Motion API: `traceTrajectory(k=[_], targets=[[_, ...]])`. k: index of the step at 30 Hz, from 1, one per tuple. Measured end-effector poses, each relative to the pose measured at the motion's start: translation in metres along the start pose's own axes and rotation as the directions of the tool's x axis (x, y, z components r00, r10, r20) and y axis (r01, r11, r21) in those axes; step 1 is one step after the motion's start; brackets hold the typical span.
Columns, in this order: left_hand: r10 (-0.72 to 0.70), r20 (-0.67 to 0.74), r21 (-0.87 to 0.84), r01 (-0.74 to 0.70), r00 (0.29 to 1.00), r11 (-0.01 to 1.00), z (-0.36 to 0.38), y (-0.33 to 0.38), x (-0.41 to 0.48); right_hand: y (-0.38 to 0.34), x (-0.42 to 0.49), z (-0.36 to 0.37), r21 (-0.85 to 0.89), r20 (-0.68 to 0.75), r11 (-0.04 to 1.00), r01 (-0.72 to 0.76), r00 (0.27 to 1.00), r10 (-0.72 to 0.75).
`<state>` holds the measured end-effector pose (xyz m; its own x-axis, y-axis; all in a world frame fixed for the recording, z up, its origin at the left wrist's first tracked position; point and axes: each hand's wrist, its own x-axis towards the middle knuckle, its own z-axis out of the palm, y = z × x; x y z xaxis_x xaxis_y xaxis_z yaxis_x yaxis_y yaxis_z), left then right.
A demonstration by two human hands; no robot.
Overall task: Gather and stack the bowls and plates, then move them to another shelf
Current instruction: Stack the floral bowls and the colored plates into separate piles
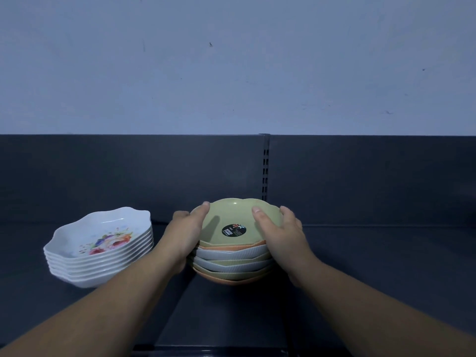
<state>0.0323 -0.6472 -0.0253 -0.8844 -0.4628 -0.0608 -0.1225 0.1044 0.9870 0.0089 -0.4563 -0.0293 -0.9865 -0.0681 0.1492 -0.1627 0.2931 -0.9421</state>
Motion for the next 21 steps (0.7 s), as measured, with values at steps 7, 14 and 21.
traceTrajectory(k=[7, 14, 21], targets=[[0.205, -0.113, 0.229, -0.175, 0.972, 0.958, 0.013, -0.014, -0.019, 0.009, -0.005, -0.003, -0.064, 0.027, 0.994, 0.089, 0.996, -0.088], [0.253, -0.095, 0.286, -0.217, 0.963, 0.933, -0.001, -0.006, -0.013, 0.007, 0.001, -0.018, -0.145, 0.106, 0.984, 0.108, 0.990, -0.093], [0.178, 0.086, 0.325, -0.196, 0.980, 0.925, -0.007, 0.014, 0.017, 0.006, -0.009, -0.006, -0.256, 0.141, 0.953, 0.160, 0.982, -0.127]])
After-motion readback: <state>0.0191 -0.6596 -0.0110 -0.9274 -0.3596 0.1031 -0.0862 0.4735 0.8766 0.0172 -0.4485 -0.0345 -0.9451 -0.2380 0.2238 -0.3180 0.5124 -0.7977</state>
